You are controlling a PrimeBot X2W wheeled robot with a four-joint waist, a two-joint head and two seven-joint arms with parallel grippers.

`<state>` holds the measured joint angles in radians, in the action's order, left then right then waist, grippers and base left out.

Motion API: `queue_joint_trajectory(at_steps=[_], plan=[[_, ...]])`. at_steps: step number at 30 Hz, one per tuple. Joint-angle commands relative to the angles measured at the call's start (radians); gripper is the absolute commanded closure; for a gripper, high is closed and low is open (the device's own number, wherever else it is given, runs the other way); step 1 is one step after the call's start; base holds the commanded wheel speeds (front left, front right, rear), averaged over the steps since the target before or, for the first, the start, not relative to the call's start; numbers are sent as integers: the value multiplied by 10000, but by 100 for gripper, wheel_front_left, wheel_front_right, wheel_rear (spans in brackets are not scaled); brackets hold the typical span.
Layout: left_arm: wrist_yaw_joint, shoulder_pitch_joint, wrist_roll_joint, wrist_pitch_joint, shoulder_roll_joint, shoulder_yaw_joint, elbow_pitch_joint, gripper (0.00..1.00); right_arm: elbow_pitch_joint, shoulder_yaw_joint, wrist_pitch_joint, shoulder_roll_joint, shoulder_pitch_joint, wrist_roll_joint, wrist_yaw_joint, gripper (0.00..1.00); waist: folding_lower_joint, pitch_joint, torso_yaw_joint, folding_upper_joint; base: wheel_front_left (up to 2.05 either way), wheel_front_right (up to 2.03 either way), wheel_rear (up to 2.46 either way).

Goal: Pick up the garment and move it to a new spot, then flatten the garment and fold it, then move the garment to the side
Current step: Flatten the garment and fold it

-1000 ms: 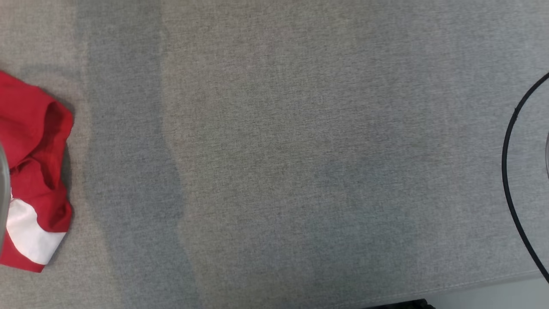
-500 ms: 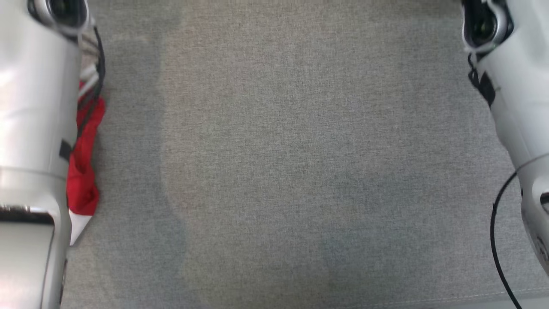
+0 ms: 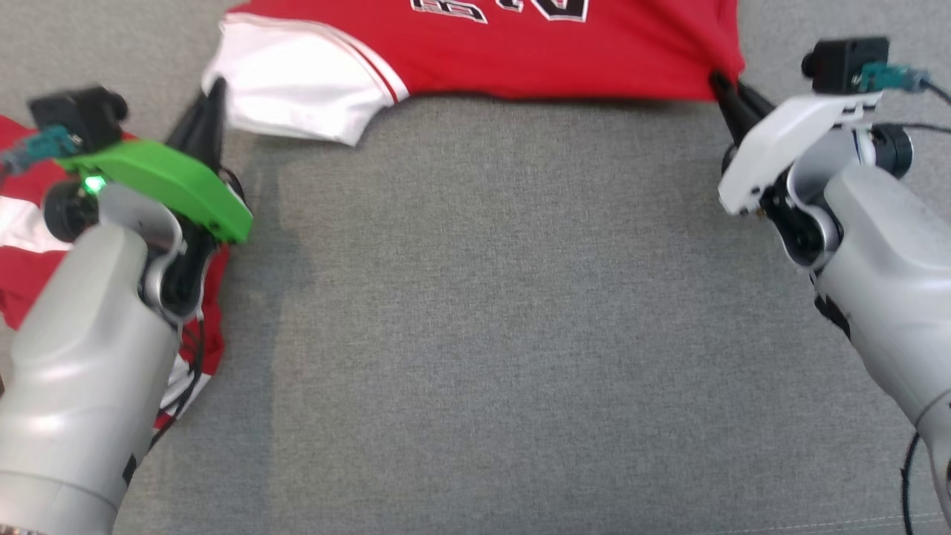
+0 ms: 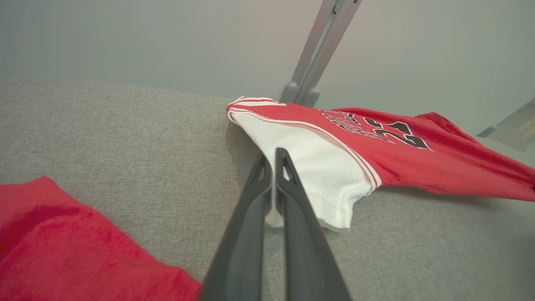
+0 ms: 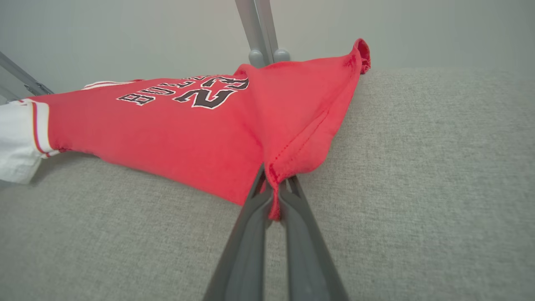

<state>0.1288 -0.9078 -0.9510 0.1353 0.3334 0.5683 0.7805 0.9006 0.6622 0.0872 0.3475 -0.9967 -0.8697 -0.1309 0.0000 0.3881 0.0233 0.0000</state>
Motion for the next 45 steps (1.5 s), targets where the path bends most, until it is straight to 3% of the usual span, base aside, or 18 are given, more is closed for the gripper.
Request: queue_joint_trajectory(at_steps=[1, 10, 22, 29, 30, 36, 40, 45], plan=[[22, 445, -96, -105, 283, 237, -193, 100, 14, 266, -71, 212, 331, -104, 3, 100, 0, -953, 206, 0, 0, 0, 0], [21, 2242, -976, -929, 1073, 1602, -1650, 100, 99, 1681, -562, 1262, 1365, -764, 8, 100, 0, -2092, 455, 0, 0, 0, 0], [22, 4240, -2665, -2318, 2789, 2938, -4592, 100, -791, 3312, -1445, 2710, 2666, -2025, 9, 100, 0, -3105, 362, 0, 0, 0, 0], [22, 5197, -3438, -2925, 3792, 3528, -6217, 100, -2129, 4033, -2658, 3483, 3558, -3428, 9, 100, 0, -3685, 268, 0, 0, 0, 0], [22, 5500, -3688, -3247, 4233, 3760, -6780, 100, -2717, 4305, -3419, 3890, 3886, -4058, 9, 100, 0, -3882, 209, 0, 0, 0, 0], [22, 5861, -4117, -3840, 5001, 4093, -7707, 100, -3665, 4761, -4965, 4593, 4067, -4854, 9, 100, 0, -4016, 95, 0, 0, 0, 0], [21, 5679, -4043, -3695, 5183, 3955, -7802, 100, -3787, 4784, -5437, 4772, 3820, -5050, 9, 100, 0, -3967, 25, 0, 0, 0, 0], [-13, 5116, -3795, -3590, 4890, 3777, -7516, 100, -3628, 4674, -5541, 4627, 3454, -4968, 9, 100, 0, -3691, -24, 0, 0, 0, 0]])
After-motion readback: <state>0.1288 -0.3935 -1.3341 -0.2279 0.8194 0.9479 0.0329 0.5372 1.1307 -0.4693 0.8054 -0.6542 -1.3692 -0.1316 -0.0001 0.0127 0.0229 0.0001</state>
